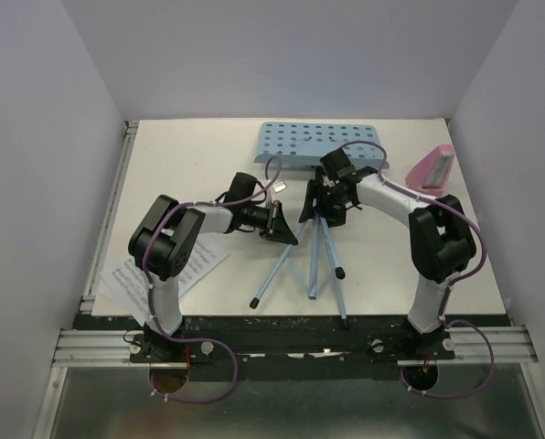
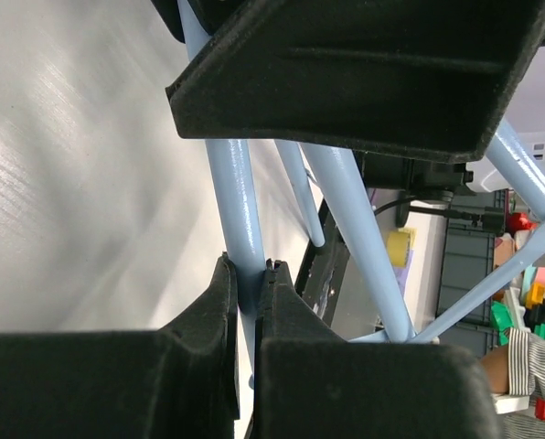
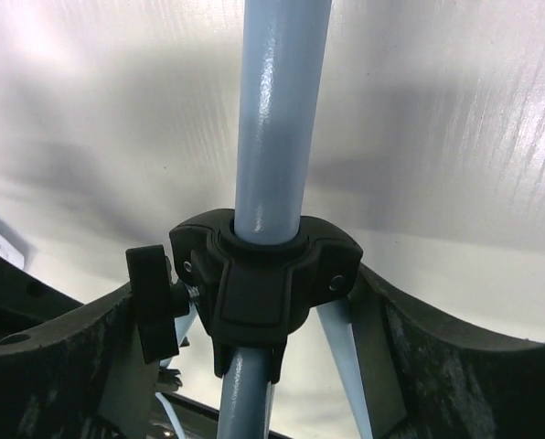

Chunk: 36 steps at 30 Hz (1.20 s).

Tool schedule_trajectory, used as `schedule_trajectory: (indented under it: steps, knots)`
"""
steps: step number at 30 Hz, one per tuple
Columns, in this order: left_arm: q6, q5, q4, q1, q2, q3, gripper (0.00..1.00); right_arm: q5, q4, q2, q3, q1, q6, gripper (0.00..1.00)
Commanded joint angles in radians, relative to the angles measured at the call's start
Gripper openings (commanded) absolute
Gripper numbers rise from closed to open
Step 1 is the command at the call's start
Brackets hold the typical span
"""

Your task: Pack up the instrument practice props

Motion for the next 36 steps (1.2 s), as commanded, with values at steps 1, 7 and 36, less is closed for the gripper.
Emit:
schedule_trajectory:
  steps: [1, 7, 36]
  knots:
    - [0.115, 0.171, 0.045, -0.079, -0.088, 0.041, 0.01, 0.116, -0.053, 0.068, 0.036, 0.022, 0.037, 0.72]
    - [0.218, 0.138, -0.09, -0.09, -0.098, 0.066, 0.4, 0.162, -0.079, 0.096, 0.077, 0.039, 0.058, 0.52]
    - [0.55, 0.081, -0.431, 0.028, -0.203, 0.02, 0.68, 0.174, -0.119, 0.053, 0.044, 0.056, 0.054, 1.0]
